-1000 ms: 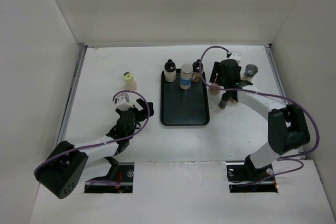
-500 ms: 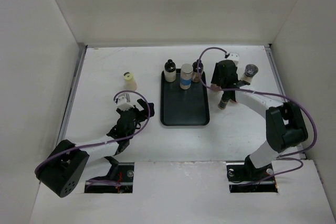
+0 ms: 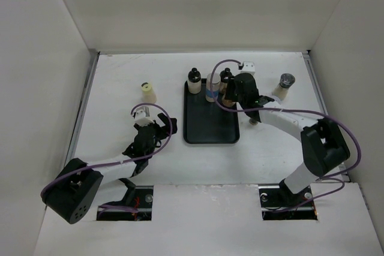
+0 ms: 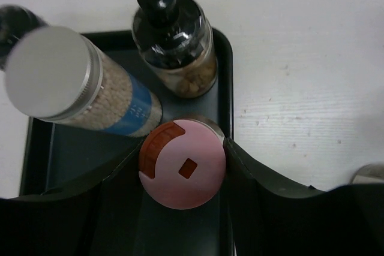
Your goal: Organize the condiment bottles
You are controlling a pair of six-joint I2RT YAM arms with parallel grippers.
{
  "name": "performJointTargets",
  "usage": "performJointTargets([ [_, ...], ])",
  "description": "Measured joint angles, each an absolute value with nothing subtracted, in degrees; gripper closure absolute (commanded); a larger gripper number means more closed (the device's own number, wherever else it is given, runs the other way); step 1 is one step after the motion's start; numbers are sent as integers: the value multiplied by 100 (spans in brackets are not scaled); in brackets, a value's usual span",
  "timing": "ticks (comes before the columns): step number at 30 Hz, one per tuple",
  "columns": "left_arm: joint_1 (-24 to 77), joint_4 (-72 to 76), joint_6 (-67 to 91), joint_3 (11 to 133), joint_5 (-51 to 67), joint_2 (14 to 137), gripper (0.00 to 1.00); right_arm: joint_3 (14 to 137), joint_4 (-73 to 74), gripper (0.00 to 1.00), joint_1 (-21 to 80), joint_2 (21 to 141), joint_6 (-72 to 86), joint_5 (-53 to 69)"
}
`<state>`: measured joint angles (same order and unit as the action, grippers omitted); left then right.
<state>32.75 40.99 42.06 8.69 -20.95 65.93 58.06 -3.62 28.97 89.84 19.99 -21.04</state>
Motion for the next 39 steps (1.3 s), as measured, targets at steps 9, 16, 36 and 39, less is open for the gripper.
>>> performJointTargets([
  [9, 3267, 4099, 4204, 871, -2075, 6593, 2, 5870, -390, 49, 2939, 9544, 2036, -2029],
  [16, 3267, 4101, 4206, 875, -2071, 6639, 2, 5931, -495, 23, 2963, 9692, 2069, -2060],
  [36, 3264, 3365, 4115, 1584, -2169, 6814, 75, 3623, -1085, 81, 3170, 5996, 2687, -1809],
  [39, 3166, 2646, 4073, 2290, -2268, 6497, 58, 3253, -1253, 63, 3422, 5570, 2829, -1680],
])
